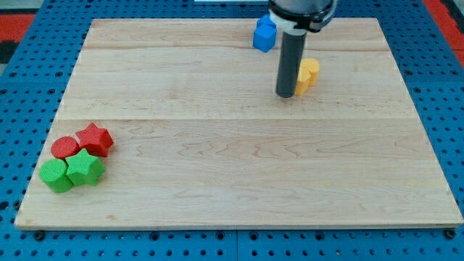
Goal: Move the blue blocks into the left of the yellow blocks
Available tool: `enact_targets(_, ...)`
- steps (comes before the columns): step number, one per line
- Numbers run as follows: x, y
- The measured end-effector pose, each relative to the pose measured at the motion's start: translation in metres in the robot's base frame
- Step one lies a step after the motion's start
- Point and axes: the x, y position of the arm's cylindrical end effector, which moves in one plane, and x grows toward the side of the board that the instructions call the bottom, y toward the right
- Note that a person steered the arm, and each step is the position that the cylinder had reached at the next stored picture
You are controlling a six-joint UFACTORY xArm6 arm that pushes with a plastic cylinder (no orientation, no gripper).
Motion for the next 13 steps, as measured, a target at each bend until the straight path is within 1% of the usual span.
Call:
enact_targets(1, -0.003, 0.041)
enact_targets(2, -0.028, 0.062)
enact_targets(4, -0.081, 0.072)
enact_targets(5, -0.089, 0.047)
enact_targets(7, -0.11, -0.043)
enact_targets(8, -0.117, -0.07)
enact_targets(10, -0.15, -0.112)
enact_targets(11, -0.164, -0.109)
enact_targets(12, -0.169, -0.088)
enact_targets(13, -0.169, -0.052)
